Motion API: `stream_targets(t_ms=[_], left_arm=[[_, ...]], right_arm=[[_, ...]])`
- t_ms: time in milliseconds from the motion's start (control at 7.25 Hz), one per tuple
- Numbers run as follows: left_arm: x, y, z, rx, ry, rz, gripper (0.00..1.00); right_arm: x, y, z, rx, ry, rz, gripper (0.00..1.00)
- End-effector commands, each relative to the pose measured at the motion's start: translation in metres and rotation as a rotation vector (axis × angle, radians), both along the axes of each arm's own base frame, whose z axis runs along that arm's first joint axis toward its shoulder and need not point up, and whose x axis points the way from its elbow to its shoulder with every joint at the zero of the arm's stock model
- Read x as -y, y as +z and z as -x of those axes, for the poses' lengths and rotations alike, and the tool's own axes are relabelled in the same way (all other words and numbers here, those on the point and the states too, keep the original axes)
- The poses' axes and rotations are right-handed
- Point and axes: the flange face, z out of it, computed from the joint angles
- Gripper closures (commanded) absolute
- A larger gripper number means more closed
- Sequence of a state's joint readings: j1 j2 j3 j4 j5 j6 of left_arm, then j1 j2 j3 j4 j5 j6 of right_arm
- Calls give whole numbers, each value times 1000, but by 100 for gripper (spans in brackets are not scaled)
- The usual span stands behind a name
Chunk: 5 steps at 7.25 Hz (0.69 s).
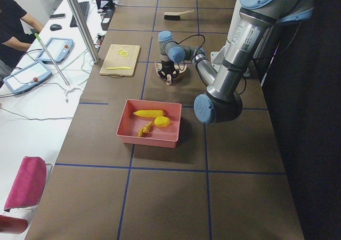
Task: Sweep and dump trash into bin
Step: 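Lower the empty dustpan back onto the table with the left gripper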
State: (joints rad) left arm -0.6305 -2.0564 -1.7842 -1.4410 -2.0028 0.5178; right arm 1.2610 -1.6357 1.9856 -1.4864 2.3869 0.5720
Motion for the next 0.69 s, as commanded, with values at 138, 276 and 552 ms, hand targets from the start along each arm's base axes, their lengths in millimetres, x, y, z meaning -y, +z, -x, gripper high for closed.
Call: stream_targets(t_ms=[138, 276, 552], left_arm=[[-3, -6, 2, -12, 2, -10, 9], [-2, -4, 5, -5, -9, -4, 0], [5, 0, 15, 17, -44, -20, 0]], right_arm=[[1, -1, 0, 0, 0, -1, 0], [0, -1, 0, 1, 0, -3, 0], [1, -4, 0, 3, 1, -7, 0]])
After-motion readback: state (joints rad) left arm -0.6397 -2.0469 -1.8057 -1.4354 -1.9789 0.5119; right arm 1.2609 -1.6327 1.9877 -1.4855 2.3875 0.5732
